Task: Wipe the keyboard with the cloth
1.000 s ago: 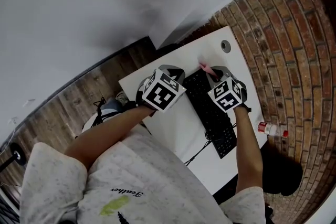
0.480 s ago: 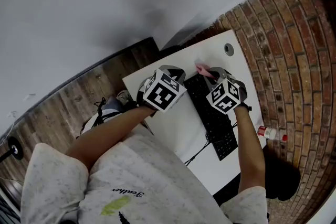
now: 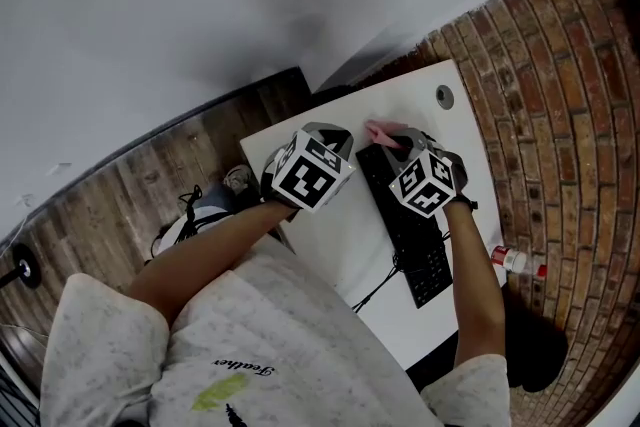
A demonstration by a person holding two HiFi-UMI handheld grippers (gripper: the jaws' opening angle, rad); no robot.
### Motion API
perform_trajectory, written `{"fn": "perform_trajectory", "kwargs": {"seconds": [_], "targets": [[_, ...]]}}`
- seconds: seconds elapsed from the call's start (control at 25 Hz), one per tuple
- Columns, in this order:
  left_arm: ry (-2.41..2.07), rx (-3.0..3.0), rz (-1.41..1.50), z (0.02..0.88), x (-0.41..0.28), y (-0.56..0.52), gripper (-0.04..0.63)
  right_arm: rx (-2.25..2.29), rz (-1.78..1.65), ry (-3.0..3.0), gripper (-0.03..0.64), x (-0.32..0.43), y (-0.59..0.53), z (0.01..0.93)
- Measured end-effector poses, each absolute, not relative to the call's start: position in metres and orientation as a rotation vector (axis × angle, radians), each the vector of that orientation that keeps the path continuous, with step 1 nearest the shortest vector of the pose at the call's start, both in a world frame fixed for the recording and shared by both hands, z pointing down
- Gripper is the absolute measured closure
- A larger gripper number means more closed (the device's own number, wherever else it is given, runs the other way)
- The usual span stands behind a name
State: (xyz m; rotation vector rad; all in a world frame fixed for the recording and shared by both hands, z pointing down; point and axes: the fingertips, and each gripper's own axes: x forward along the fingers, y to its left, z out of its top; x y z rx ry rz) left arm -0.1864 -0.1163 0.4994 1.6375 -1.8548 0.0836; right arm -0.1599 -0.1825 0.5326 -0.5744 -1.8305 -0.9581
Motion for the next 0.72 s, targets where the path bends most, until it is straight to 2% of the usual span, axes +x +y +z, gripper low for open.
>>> {"fn": "perform_trajectory", "kwargs": {"seconds": [0.72], "targets": [[-1.929,1.544,0.036,0.499,-0.188,-0.085,0.604,-0.774,-0.955,-1.768,0.595,-0.153,-0.134,0.54]]}}
